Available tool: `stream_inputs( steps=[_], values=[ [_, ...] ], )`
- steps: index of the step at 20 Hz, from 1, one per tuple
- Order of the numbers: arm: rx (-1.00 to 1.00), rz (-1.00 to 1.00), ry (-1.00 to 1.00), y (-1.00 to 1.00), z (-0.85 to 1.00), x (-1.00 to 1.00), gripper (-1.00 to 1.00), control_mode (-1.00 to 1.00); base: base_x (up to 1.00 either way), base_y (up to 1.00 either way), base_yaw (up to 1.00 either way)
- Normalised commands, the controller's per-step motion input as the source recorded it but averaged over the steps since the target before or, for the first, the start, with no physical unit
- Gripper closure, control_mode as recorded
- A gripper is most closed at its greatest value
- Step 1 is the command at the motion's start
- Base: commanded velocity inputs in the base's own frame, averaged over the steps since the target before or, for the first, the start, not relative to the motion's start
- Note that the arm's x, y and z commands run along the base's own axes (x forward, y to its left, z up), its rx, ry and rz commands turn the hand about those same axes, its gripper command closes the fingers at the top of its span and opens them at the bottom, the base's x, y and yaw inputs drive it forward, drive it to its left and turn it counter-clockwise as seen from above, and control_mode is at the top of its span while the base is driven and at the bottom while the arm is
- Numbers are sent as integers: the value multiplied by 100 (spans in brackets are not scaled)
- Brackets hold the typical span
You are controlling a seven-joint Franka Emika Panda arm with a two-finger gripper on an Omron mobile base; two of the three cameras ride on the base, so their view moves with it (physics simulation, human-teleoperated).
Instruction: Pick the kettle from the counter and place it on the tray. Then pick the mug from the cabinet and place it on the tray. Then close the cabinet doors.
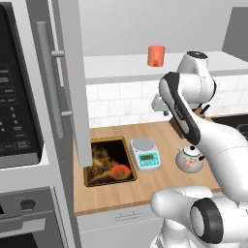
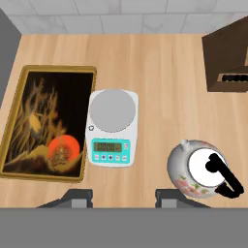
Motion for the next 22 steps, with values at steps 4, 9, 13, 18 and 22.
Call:
stream_inputs(
  steps=[4, 9, 13, 18, 22],
  values=[
    [0, 0, -7, -5, -8, -26, -100, -100, 0, 0, 0],
    [7, -7, -11, -49, -47, -80, -100, -100, 0, 0, 0],
    [0, -4, 0, -69, -51, -19, -100, -100, 0, 0, 0],
    [0, 0, 12, -68, -40, 19, -100, -100, 0, 0, 0],
    [0, 1, 20, -47, -31, 42, -100, -100, 0, 0, 0]
  ],
)
